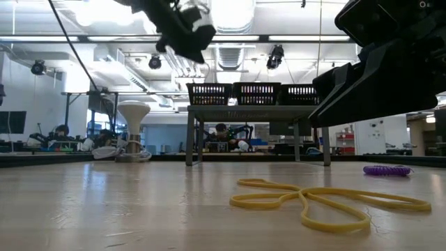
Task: Pick & Place Office Desk Supplies
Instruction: Put the yellow rubber band into the left black bin on the shelf, then put the violet keychain into the middle black bin on the shelf
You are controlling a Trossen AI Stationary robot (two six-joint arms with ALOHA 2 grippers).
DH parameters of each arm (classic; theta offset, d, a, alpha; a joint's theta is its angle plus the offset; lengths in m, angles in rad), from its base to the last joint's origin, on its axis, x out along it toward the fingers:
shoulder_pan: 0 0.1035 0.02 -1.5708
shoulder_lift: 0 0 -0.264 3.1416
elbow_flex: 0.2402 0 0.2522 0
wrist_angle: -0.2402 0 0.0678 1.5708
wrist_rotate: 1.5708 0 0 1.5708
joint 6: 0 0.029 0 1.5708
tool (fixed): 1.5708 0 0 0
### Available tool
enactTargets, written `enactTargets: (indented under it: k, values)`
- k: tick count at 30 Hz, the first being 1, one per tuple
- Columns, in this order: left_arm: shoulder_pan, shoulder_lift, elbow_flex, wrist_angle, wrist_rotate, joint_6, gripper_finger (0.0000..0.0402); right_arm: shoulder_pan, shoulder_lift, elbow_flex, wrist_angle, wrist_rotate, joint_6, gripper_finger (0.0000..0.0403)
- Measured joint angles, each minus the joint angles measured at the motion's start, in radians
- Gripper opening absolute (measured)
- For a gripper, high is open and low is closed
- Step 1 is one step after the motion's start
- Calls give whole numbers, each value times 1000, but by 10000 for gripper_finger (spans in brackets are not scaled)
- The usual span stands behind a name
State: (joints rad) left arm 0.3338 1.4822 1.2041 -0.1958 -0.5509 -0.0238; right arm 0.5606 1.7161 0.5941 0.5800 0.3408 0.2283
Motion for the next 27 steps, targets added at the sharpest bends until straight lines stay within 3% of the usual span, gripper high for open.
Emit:
enactTargets:
  k: [3,13,27]
  values:
    - [23,0,-60,57,104,-54,1,0,0,0,0,0,0,56]
    - [27,1,-129,114,197,-137,14,-1,0,0,0,1,-4,57]
    - [46,1,-129,71,241,-165,157,-2,0,0,1,2,-11,57]
